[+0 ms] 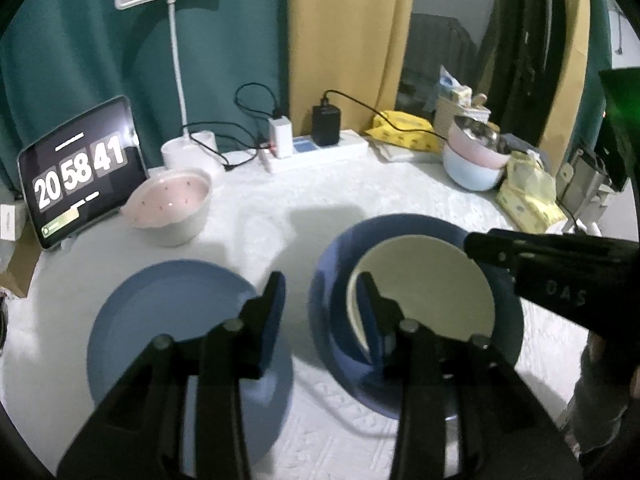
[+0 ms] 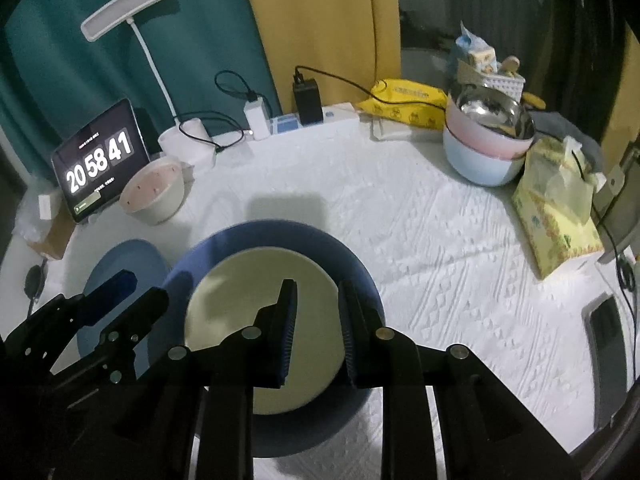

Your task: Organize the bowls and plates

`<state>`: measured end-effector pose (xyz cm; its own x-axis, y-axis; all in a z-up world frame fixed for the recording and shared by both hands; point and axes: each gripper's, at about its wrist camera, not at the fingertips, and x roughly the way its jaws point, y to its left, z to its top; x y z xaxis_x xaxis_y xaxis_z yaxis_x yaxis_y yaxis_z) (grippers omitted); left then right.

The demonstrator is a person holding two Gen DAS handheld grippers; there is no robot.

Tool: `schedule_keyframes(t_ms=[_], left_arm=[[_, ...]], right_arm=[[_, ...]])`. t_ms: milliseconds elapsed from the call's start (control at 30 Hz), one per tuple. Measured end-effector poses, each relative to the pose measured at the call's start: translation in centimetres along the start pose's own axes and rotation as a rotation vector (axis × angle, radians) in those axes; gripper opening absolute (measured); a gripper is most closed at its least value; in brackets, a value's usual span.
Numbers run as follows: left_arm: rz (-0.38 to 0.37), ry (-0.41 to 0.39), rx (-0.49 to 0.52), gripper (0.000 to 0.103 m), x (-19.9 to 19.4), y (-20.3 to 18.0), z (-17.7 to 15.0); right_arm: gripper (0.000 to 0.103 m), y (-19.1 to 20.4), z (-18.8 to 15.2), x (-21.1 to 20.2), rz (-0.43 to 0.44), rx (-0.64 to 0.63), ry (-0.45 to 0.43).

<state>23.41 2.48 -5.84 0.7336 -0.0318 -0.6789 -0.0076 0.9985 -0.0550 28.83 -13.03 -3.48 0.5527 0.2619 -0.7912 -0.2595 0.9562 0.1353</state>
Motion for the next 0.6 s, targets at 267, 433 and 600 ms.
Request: schedule_keyframes(t_ms=[267, 433, 600], left_arm=[[0.013, -0.032, -0.037, 0.045, -0.5, 3.1, 1.1], [0.036, -0.051, -0.052, 0.045, -0.7, 5.2, 1.8], [0.053, -0.061, -0.067, 0.045, -0.7, 7.4, 2.3]], right_arm=[[0.023, 2.2, 1.6, 0.1, -0.002, -0.042, -0.014], [0.023, 3.9, 2.5, 0.3, 0.003, -0.07, -0.021], [0.023, 5.8, 3.2, 0.9, 0.013, -0.096, -0.021]])
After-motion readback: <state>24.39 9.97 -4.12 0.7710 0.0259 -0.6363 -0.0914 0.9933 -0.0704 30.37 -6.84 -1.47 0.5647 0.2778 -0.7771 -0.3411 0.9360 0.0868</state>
